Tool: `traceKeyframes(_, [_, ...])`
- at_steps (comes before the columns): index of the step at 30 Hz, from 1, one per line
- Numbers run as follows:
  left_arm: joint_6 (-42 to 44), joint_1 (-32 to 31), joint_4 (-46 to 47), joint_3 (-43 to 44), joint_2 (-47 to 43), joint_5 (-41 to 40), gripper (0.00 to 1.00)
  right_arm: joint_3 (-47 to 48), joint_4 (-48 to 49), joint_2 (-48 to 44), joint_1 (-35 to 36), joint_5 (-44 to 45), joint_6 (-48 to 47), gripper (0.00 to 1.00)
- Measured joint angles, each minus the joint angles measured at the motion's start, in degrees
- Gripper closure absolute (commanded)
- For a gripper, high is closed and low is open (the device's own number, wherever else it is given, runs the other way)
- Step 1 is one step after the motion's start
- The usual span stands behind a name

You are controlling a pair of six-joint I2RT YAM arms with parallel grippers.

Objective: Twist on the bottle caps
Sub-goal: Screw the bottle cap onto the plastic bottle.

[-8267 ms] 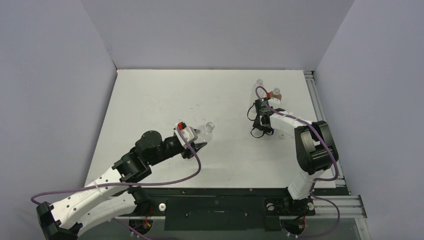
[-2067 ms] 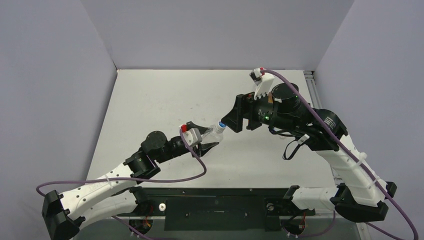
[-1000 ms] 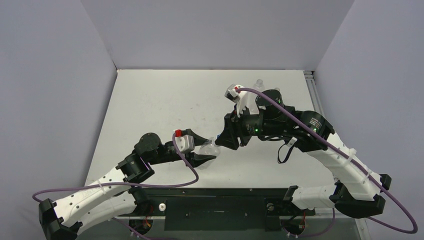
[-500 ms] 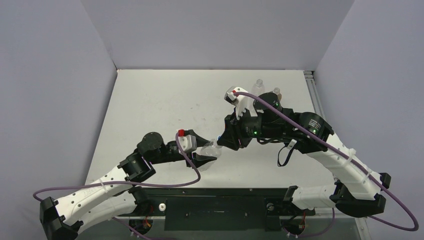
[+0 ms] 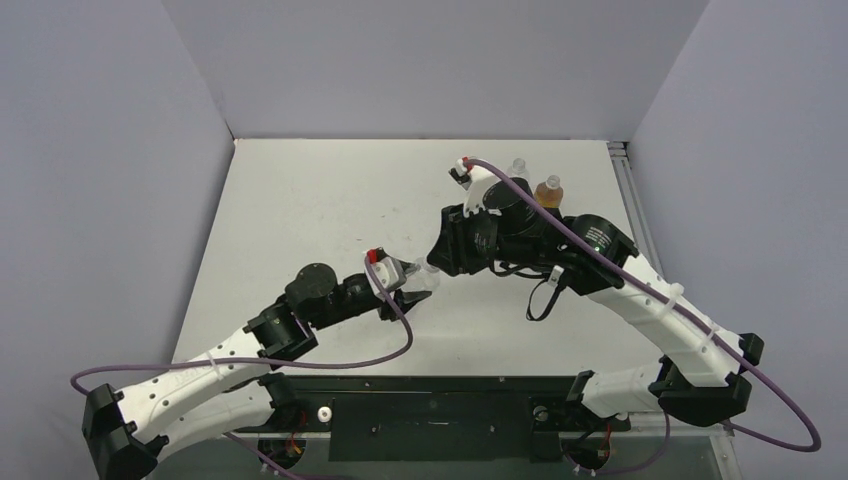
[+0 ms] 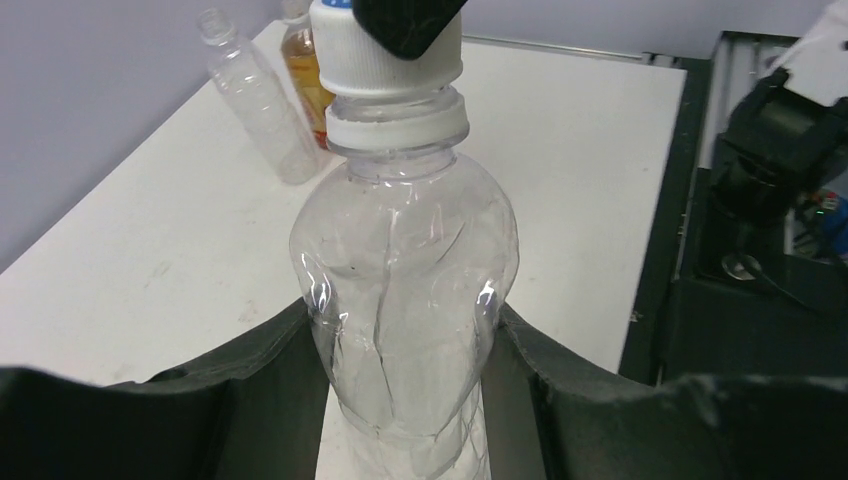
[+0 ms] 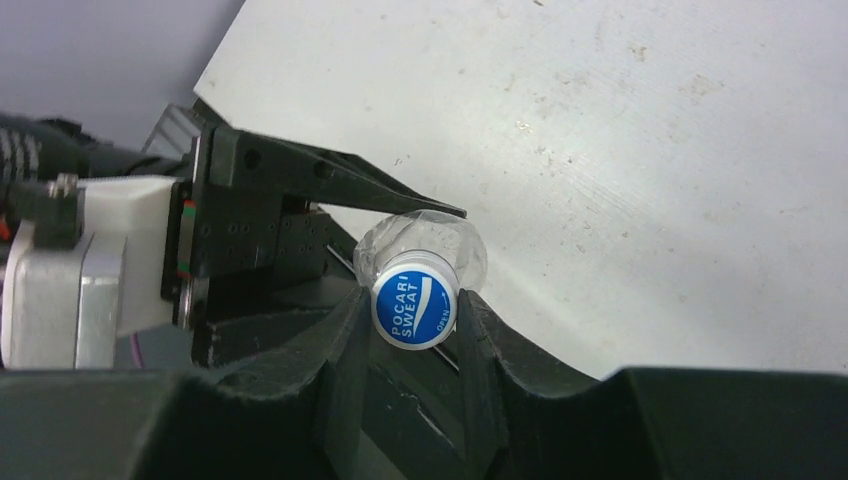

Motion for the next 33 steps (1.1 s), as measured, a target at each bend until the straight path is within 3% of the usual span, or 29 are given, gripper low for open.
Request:
traceKeyframes(7, [2.75,-2.16,2.78,0.04,4.31,-15.37,0.85,2.95,-0.92,5.51,-0.20,10.99,9.27,0.79])
traceKeyframes(15, [3.65,-2.86,7.78,0.04,7.08,-24.65,0.85,2.95,2.49,7.06,-1.07,16.15,17.77,0.72])
traceKeyframes(23, [4.02,-2.84,10.16,0.02,7.10,-28.76,0.85,4.15,5.27,8.26,-1.46,16.22,20.98,0.67])
traceKeyframes(26, [4.02,-2.84,10.45,-0.02,7.08,-29.31,0.85,5.51,4.68,9.11,-1.57,16.13,21.22,0.60])
traceKeyframes(33, [4.52,-2.73,12.96,-0.42,6.60,-27.32,0.85,7.67,1.75,10.82,-1.31,13.60,21.09,0.59])
